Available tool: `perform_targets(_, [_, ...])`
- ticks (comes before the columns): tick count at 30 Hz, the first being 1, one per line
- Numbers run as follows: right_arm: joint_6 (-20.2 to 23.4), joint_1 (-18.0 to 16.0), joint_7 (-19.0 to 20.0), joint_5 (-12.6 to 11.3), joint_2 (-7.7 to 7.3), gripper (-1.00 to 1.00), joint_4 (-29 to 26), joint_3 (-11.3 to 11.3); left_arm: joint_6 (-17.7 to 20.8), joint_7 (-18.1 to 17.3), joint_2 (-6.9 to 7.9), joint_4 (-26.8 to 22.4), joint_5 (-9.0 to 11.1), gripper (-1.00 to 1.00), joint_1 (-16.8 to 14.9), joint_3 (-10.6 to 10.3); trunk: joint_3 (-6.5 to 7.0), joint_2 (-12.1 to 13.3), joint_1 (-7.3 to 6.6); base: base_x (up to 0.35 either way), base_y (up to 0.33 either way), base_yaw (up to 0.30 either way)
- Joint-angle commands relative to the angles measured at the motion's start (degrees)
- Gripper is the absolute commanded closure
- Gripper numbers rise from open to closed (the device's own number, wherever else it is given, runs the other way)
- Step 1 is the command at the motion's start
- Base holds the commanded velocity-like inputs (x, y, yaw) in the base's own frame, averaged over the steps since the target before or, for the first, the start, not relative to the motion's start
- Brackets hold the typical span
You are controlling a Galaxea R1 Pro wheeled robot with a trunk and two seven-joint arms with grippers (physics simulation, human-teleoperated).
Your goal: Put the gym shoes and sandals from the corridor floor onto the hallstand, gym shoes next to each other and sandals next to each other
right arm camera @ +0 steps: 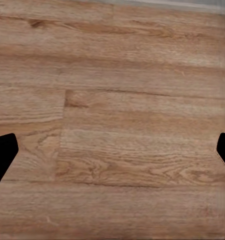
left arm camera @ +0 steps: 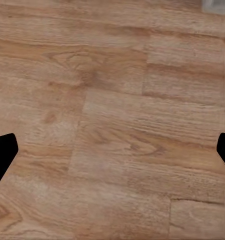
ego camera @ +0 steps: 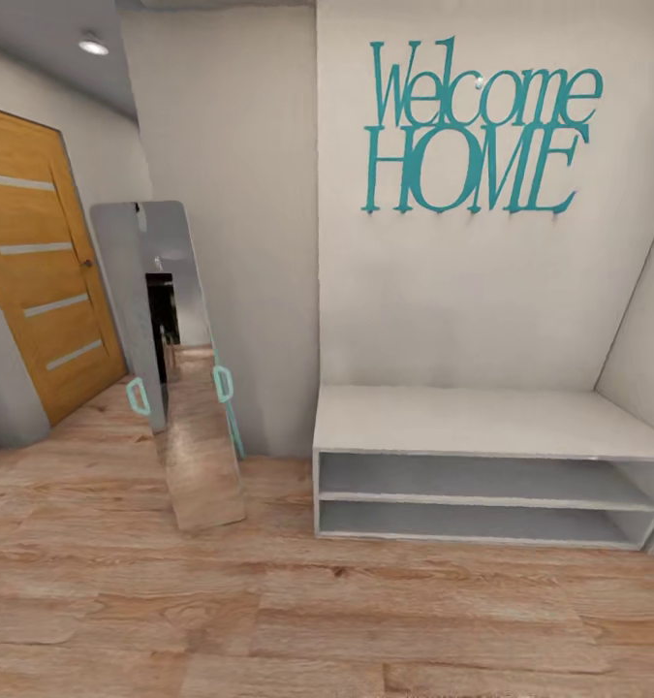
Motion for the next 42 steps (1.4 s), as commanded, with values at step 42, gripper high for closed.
perform_targets(42, [-0.2, -0.1, 0.0, 0.0, 0.01, -1.00, 0.0, -0.2, -0.3, 0.0, 0.00, 0.0, -3.8, -1.00, 0.0, 0.2, -1.22, 0.0, 0.00, 0.002, -0.263, -0.294])
